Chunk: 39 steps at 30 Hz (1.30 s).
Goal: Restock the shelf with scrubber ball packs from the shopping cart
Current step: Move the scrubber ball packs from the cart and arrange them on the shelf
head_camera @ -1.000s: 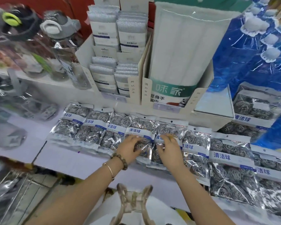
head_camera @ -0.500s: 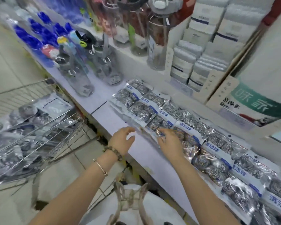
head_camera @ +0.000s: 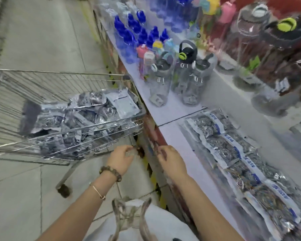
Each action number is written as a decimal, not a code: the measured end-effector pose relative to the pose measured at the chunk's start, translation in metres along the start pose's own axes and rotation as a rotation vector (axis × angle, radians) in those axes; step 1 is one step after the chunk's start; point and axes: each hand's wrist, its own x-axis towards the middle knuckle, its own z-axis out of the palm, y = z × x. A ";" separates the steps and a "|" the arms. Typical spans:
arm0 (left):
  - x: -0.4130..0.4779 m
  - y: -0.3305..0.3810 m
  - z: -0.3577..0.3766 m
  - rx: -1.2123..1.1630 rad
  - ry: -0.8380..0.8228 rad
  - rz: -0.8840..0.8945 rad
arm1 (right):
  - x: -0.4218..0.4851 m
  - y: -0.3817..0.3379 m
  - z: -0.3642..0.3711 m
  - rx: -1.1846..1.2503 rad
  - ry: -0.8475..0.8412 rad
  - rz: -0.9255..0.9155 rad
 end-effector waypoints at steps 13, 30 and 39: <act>0.030 -0.144 -0.112 -0.197 0.193 -0.249 | 0.099 -0.141 0.105 -0.072 -0.230 -0.175; 0.175 -0.219 -0.180 -0.139 0.161 -0.502 | 0.291 -0.211 0.167 -0.099 -0.441 -0.214; 0.230 -0.308 -0.171 0.210 -0.221 -0.803 | 0.351 -0.218 0.210 -0.201 -0.664 -0.228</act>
